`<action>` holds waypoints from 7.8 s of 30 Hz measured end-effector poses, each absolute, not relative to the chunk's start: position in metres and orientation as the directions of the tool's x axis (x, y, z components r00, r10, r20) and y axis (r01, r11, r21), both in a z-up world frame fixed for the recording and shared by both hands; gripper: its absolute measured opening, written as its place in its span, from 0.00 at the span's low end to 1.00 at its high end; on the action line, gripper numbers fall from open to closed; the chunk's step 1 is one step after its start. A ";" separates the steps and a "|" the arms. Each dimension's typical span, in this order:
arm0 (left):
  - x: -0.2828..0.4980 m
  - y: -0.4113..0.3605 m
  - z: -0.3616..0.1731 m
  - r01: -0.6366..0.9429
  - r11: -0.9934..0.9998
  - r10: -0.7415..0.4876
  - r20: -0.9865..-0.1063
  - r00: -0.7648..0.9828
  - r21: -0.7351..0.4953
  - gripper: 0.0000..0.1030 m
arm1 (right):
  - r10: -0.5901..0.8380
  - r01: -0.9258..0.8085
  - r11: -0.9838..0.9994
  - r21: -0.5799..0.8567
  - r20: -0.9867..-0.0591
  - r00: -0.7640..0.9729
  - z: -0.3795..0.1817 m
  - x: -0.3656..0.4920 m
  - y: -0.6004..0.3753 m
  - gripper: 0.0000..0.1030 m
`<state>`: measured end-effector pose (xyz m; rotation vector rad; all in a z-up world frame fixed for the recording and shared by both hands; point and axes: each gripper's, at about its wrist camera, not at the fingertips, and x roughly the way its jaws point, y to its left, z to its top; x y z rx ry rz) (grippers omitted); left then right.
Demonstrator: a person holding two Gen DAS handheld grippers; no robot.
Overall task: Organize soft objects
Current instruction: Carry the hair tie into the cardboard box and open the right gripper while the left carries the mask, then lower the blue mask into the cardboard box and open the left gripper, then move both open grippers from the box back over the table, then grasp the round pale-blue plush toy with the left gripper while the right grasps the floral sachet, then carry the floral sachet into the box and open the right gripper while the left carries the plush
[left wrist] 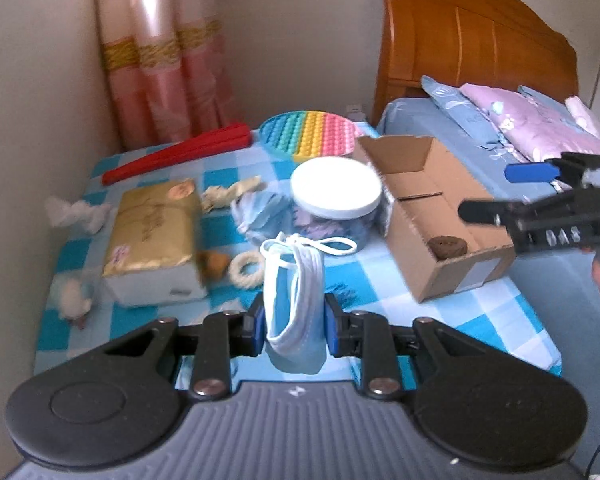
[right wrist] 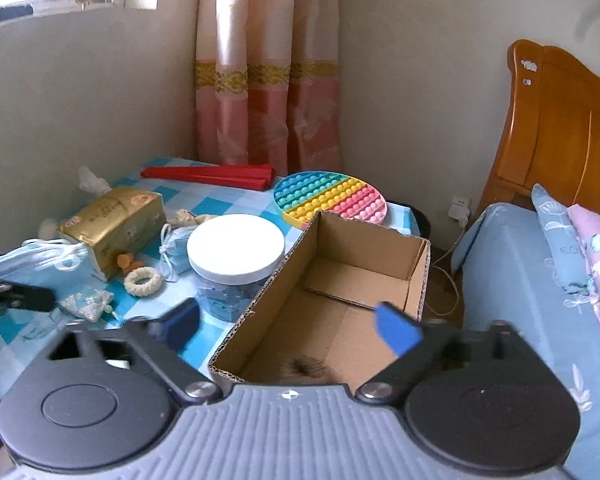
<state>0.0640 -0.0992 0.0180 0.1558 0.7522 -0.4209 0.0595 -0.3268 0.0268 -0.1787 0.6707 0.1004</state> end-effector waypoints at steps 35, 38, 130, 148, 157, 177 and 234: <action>0.133 -0.250 0.036 0.629 0.777 -0.448 -0.671 0.591 0.036 0.91 | 0.017 -0.144 0.982 -0.124 -0.696 0.718 0.009 0.009 -0.320 1.00; 0.123 -0.238 0.041 0.611 0.789 -0.427 -0.661 0.617 0.061 0.93 | 0.017 -0.143 0.982 -0.124 -0.693 0.720 0.010 0.008 -0.319 1.00; 0.159 0.040 -0.040 -0.253 0.966 0.233 -0.591 0.772 0.051 0.95 | 0.176 -0.405 0.910 -0.088 -0.803 0.569 -0.096 0.138 -0.141 1.00; 0.183 0.065 -0.065 -0.358 0.922 0.169 -0.673 0.720 -0.151 0.68 | 0.177 -0.410 0.908 -0.089 -0.805 0.567 -0.096 0.138 -0.141 1.00; 0.183 0.073 -0.066 -0.347 0.913 0.110 -0.686 0.720 -0.217 0.47 | 0.179 -0.420 0.904 -0.085 -0.816 0.549 -0.095 0.140 -0.139 1.00; 0.164 0.079 -0.056 -0.306 0.937 0.104 -0.700 0.707 -0.170 0.42 | 0.203 -0.442 0.893 -0.080 -0.807 0.555 -0.090 0.149 -0.128 0.72; 0.081 -0.108 0.027 0.364 0.931 -0.269 -0.712 0.649 -0.020 0.41 | -0.059 -0.098 0.975 -0.199 -0.660 0.749 0.011 0.084 -0.341 0.99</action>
